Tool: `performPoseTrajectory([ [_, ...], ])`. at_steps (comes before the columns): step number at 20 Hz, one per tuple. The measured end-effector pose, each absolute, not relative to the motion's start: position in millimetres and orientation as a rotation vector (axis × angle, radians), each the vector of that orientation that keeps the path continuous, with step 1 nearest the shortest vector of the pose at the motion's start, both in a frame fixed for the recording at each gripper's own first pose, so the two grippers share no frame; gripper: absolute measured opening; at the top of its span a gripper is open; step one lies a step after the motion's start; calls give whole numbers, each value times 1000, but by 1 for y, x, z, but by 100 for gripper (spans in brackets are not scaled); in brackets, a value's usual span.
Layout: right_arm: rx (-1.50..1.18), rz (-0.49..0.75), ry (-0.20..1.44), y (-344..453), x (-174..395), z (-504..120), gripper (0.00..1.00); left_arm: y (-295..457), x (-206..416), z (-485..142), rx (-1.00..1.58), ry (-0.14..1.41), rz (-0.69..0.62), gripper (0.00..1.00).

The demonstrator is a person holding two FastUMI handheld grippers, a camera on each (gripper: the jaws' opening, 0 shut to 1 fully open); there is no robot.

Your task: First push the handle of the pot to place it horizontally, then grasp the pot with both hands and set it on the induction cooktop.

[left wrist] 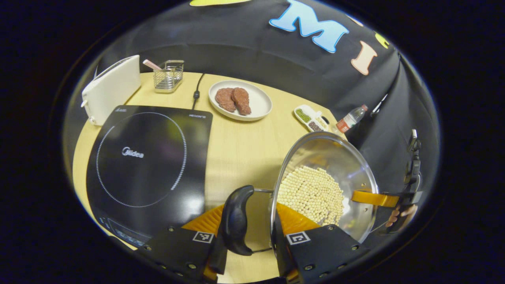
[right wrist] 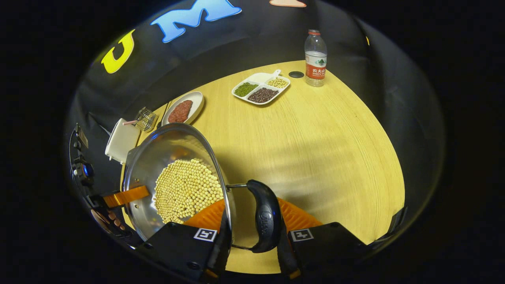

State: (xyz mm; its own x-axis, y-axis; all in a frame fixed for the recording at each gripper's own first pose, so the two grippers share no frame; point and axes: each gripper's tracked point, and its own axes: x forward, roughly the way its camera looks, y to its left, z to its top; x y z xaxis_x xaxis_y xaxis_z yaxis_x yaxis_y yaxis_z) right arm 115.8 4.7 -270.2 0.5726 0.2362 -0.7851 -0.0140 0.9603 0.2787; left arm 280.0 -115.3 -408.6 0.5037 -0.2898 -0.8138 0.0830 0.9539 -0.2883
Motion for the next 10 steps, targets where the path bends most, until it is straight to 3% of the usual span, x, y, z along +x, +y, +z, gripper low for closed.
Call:
performPoseTrajectory([
  [1,256,152,944,12,110,-266,51,-116,282,-406,-220,1016,-229,52],
  [5,247,176,924,44,90,-252,51,-121,275,-410,-230,1006,-217,52],
  [6,242,183,925,53,88,-250,51,-119,275,-411,-235,1005,-210,48],
  [8,231,198,923,72,85,-247,51,-118,273,-411,-245,1000,-192,52],
  [9,223,208,925,81,83,-246,51,-116,272,-409,-248,999,-184,48],
  [10,219,217,930,89,82,-245,51,-114,272,-409,-253,999,-175,55],
])
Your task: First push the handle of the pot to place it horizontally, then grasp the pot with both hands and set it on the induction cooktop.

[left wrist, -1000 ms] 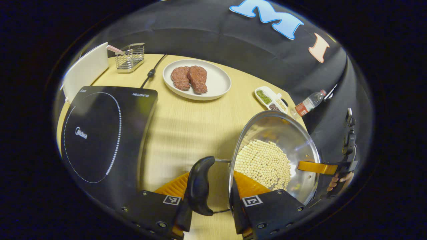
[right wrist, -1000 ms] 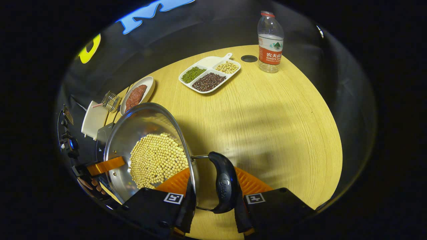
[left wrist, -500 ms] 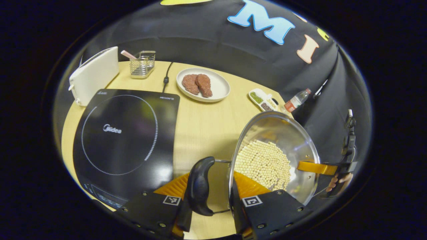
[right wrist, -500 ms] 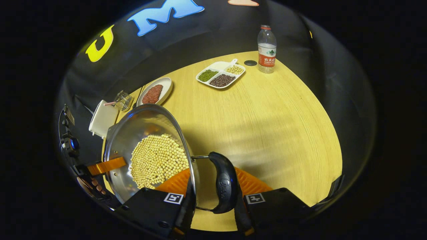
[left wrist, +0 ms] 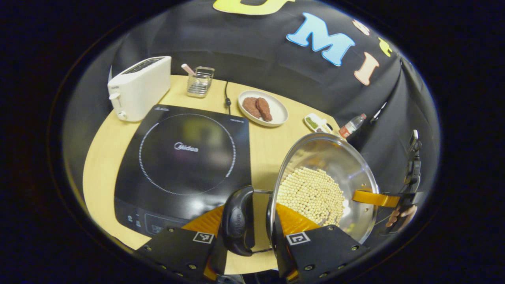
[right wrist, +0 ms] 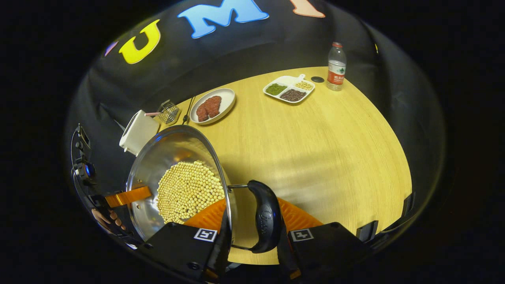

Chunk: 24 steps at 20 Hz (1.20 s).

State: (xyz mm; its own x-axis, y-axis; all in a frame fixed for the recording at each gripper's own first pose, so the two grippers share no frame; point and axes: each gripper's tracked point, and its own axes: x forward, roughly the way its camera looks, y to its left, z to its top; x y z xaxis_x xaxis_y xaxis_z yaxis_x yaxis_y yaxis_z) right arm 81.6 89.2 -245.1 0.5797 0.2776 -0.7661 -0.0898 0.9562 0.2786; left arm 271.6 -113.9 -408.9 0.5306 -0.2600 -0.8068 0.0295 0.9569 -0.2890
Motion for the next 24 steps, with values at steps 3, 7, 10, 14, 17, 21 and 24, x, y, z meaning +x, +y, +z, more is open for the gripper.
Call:
performPoseTrajectory([
  [3,208,243,936,116,81,-245,51,-108,269,-405,-266,999,-147,52],
  [7,193,274,949,149,85,-246,53,-99,265,-400,-279,1003,-109,51],
  [10,195,291,955,172,90,-246,53,-92,264,-397,-280,998,-83,48],
  [14,202,308,955,202,101,-245,50,-83,265,-395,-277,988,-60,51],
  [17,216,316,961,223,109,-247,51,-79,261,-388,-272,979,-49,48],
  [21,248,315,970,247,122,-251,52,-81,264,-382,-259,967,-44,51],
  [24,265,309,969,264,134,-259,48,-79,265,-379,-250,967,-44,51],
])
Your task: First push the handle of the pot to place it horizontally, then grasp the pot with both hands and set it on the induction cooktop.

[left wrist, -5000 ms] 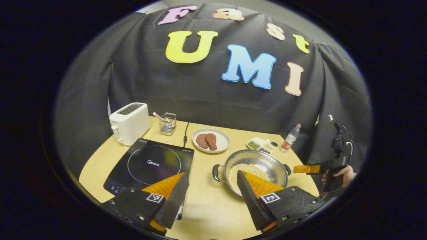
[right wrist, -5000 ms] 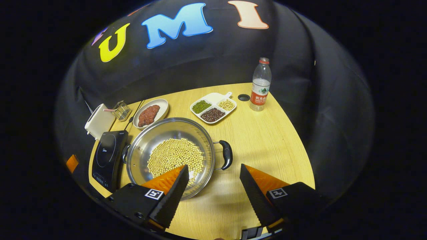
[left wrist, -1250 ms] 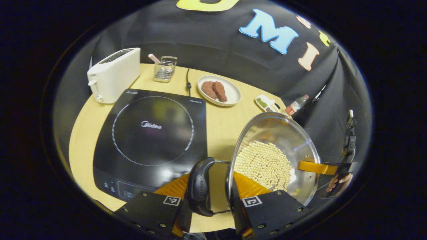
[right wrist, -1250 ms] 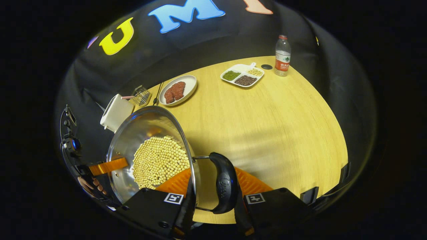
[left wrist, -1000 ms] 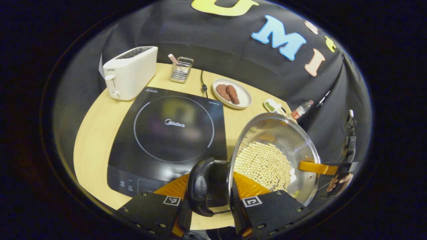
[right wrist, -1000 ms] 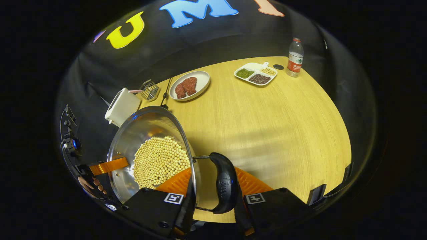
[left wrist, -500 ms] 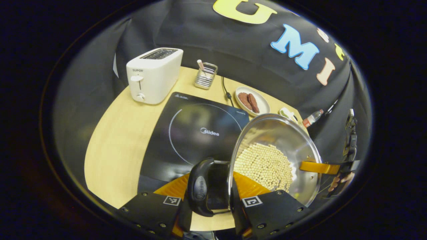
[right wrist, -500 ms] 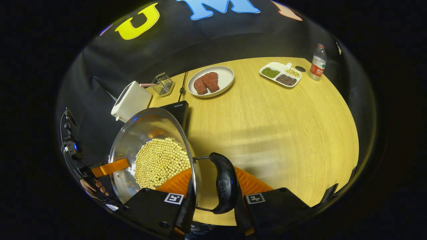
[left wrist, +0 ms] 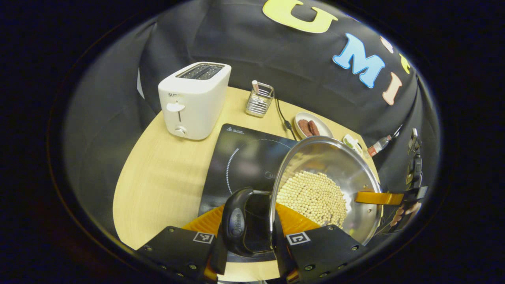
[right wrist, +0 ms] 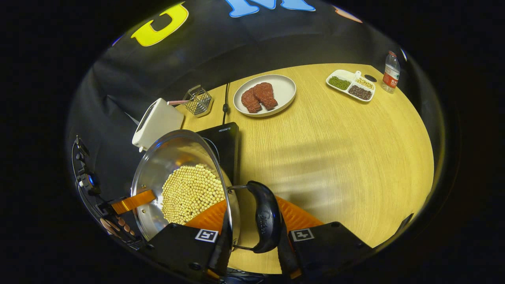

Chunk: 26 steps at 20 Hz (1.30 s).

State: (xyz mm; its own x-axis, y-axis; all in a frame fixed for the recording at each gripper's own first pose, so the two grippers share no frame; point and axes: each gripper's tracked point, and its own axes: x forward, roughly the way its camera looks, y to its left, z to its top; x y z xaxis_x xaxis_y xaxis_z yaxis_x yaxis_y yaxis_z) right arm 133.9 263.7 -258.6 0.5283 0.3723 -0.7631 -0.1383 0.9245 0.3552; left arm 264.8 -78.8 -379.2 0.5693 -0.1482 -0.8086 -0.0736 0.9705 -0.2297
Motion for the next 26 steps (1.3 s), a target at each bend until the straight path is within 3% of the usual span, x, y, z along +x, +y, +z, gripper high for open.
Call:
performPoseTrajectory([
  [10,230,328,919,311,175,-258,48,-78,258,-387,-283,943,-35,55],
  [12,226,328,923,317,180,-262,48,-79,256,-387,-278,947,-31,51],
  [13,230,327,926,320,182,-263,56,-82,256,-388,-275,948,-33,55],
  [15,236,321,930,322,188,-266,48,-82,256,-389,-269,949,-39,52],
  [19,239,307,936,323,198,-274,53,-83,255,-391,-274,961,-41,48],
  [20,241,306,944,324,198,-278,53,-82,257,-390,-269,959,-42,51],
  [22,248,309,947,326,200,-280,49,-82,259,-388,-251,951,-43,48],
  [24,256,310,945,328,202,-282,49,-83,259,-387,-246,946,-41,54],
  [25,260,311,946,330,205,-282,53,-84,259,-389,-245,944,-40,54],
  [26,261,310,947,330,206,-283,48,-84,258,-388,-249,942,-37,54],
])
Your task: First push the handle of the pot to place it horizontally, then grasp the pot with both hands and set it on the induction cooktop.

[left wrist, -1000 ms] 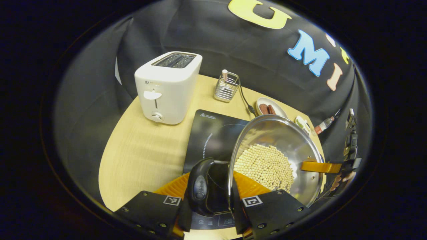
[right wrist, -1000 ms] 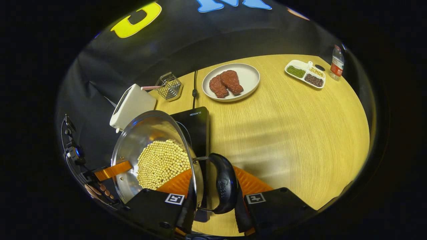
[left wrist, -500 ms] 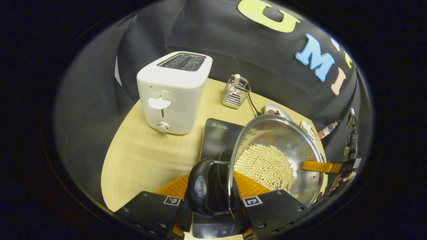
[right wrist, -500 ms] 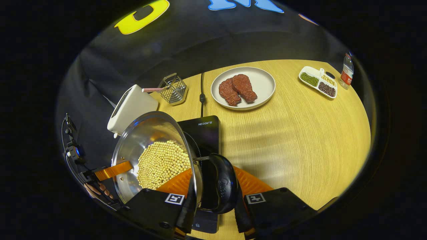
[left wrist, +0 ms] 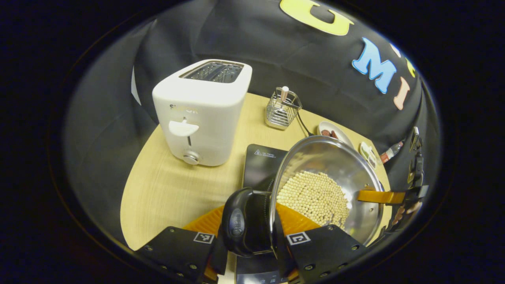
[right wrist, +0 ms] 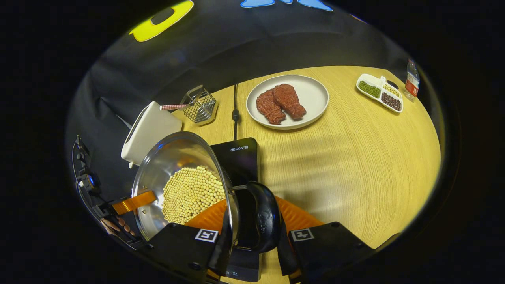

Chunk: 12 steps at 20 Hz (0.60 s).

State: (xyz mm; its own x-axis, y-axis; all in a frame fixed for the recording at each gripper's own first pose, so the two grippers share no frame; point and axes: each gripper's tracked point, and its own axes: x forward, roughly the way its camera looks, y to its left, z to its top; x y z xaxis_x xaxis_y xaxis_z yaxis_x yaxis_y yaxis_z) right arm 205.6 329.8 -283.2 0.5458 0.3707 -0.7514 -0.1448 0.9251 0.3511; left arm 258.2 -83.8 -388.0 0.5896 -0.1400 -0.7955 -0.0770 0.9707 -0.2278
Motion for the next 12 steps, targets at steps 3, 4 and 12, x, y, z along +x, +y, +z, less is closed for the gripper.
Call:
performPoseTrajectory([
  [3,264,316,942,331,206,-281,51,-84,255,-387,-258,937,-36,48],
  [4,265,319,941,331,207,-281,50,-84,256,-388,-260,940,-38,52],
  [12,253,320,930,329,209,-283,59,-86,252,-392,-257,960,-26,54],
])
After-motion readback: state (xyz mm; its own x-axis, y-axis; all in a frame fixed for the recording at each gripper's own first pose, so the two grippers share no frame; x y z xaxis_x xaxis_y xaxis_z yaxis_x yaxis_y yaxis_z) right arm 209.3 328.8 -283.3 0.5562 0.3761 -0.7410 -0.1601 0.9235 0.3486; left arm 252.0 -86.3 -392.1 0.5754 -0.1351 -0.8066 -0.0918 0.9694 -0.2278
